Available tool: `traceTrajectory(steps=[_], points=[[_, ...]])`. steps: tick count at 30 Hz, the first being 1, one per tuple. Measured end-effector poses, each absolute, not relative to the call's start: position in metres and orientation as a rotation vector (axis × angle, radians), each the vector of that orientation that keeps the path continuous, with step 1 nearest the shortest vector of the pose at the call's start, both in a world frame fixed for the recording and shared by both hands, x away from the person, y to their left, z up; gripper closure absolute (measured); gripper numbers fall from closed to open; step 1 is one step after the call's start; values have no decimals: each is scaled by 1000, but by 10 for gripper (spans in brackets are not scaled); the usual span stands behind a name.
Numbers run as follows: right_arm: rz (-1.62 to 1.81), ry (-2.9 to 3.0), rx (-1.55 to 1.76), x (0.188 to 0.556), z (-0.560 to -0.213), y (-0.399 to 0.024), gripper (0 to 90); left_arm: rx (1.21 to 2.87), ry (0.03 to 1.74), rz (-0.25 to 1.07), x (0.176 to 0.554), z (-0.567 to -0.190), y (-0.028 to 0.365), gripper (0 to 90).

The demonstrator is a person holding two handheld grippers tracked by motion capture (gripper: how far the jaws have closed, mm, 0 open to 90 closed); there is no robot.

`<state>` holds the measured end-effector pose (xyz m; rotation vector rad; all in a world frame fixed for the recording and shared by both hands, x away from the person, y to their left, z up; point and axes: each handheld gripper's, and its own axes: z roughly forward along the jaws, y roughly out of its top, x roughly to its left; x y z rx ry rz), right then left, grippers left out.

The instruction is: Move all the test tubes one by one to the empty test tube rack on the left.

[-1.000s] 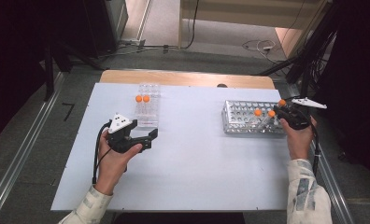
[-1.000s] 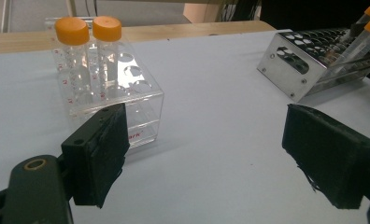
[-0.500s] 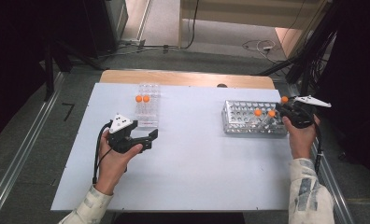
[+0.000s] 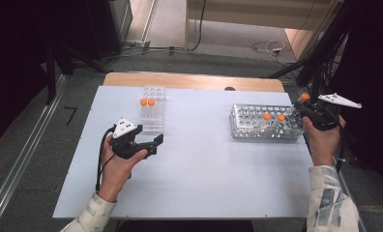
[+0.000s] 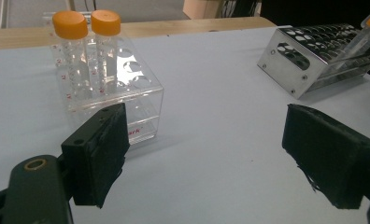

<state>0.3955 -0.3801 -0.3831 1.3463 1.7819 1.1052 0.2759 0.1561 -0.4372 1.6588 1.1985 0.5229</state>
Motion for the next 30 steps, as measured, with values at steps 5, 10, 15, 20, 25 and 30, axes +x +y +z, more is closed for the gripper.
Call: traceTrajectory(steps=[5,10,15,20,25,30], points=[[1109,1789,1354,381,-378,-383,719,1657,1197,524,275,-437,157,143],[1138,1803,1349,361,-375,-383,719,1656,1199,522,275,-436,158,143],[1153,1833,1339,341,-376,-379,719,1655,1204,516,275,-436,159,141],[1174,1874,1320,325,-383,-371,719,1652,1207,517,275,-436,159,140],[1200,1915,1294,314,-390,-359,719,1653,1205,521,275,-436,159,139],[1214,1968,1250,307,-393,-342,719,1652,1204,521,274,-435,159,139]])
